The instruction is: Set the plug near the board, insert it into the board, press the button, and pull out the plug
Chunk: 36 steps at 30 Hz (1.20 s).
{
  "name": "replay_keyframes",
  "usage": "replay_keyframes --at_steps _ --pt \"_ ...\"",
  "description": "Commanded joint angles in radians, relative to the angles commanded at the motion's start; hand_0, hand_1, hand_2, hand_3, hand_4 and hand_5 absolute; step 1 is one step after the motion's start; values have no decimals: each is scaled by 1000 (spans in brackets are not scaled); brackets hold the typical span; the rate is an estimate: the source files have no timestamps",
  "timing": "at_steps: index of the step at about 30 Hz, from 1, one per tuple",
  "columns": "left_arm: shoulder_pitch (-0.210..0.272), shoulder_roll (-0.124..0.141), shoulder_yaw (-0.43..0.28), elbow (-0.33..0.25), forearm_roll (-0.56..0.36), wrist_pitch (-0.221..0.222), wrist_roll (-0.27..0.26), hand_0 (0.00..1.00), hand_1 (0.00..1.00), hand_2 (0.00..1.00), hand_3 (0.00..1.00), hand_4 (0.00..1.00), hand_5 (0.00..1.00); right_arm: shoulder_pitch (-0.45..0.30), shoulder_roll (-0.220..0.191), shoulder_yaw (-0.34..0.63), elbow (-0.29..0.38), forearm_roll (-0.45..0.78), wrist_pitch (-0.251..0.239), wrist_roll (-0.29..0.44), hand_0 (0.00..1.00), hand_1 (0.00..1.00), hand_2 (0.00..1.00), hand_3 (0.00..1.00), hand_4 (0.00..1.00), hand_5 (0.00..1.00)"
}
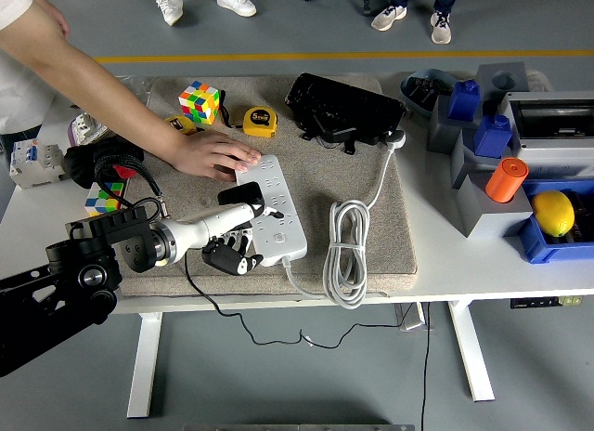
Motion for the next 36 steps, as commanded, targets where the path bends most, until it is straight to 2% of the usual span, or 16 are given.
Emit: replay_keyframes --at_steps 6,13,25,36 --pt "-40 -22 64 59 1 2 -2 50 122 205 950 569 2 2 0 0 0 1 0 0 697 695 666 571 998 488" --pt "-64 -39 97 97 1 2 -4 51 122 206 933 569 2 3 -2 0 0 3 0 0 697 695 666 571 998 488" --pt "-78 -56 121 124 9 -2 2 53 122 206 921 570 2 3 -1 1 0 3 0 1 697 695 666 571 998 488" --pt "-82 -55 134 145 14 -3 8 51 122 206 911 569 2 3 -2 4 2 2 -1 2 697 694 666 571 998 488"
